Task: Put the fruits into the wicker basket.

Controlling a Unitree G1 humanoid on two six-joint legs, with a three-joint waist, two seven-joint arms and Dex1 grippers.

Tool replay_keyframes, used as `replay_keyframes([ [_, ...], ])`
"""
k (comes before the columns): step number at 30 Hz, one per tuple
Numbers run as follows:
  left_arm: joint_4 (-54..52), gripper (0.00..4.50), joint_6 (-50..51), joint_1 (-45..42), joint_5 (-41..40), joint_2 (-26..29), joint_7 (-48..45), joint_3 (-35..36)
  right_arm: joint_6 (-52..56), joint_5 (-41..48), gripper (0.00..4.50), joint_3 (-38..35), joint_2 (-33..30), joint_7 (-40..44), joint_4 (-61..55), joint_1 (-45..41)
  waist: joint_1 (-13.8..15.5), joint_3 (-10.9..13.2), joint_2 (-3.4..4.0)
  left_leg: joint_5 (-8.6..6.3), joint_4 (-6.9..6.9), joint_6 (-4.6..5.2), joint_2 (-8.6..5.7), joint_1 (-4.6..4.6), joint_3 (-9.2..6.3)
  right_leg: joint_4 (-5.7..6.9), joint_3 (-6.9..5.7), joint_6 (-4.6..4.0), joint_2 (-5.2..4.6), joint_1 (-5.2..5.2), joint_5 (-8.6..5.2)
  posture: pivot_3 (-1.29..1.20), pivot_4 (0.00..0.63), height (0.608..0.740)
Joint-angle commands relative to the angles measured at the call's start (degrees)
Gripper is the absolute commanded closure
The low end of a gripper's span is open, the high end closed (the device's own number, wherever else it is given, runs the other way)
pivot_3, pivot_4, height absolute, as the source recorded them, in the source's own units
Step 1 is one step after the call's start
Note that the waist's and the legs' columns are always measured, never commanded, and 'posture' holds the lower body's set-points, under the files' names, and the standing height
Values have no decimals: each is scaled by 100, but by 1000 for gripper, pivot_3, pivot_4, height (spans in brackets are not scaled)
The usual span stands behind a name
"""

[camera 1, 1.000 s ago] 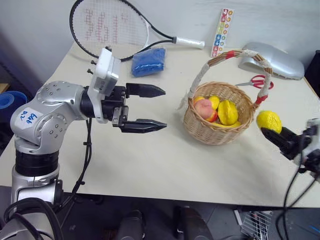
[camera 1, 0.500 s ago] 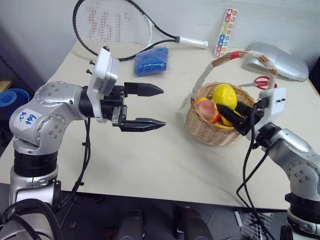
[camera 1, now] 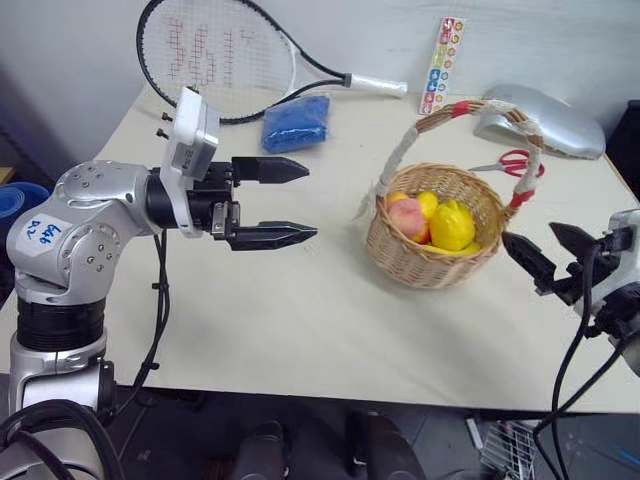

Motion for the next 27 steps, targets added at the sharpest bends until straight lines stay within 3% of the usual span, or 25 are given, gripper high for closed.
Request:
replay_keyframes([
  [1,-136,0,-148,-180,5,-71,46,-8,-654,-940,157,695,233,-448,529,-795,-46,0,0,4,0,-1,0,3,-1,6,0,-3,3,-1,-1,0,150,740],
  [7,-197,0,-185,-231,43,-99,96,-49,-1001,-1728,157,1287,830,-816,1794,-1781,-58,0,1,21,-8,-27,4,-12,-6,27,13,-10,8,-25,-9,0,150,740],
  [10,-175,0,-180,-257,32,-84,118,-15,-1200,-1838,795,1333,932,-636,2016,-1851,-34,0,1,32,-12,-47,7,-30,-8,31,8,-10,4,-33,-10,0,150,740],
  [20,55,0,-357,-312,158,-153,0,-158,-1209,-1740,4012,865,828,-418,1382,-1463,0,0,1,14,-5,-13,0,-32,2,20,11,4,-1,-35,-2,0,150,740],
  [21,92,0,-369,-335,167,-164,-30,-173,-1175,-1733,4182,785,772,-398,1288,-1387,15,1,2,15,-5,-13,0,-32,1,20,11,3,0,-36,-3,0,150,740],
  [27,402,0,-510,-550,293,-282,-267,-336,-866,-1406,4183,-484,117,-142,917,-867,99,2,4,18,-5,-6,-8,-32,3,21,11,2,8,-37,-3,0,150,740],
])
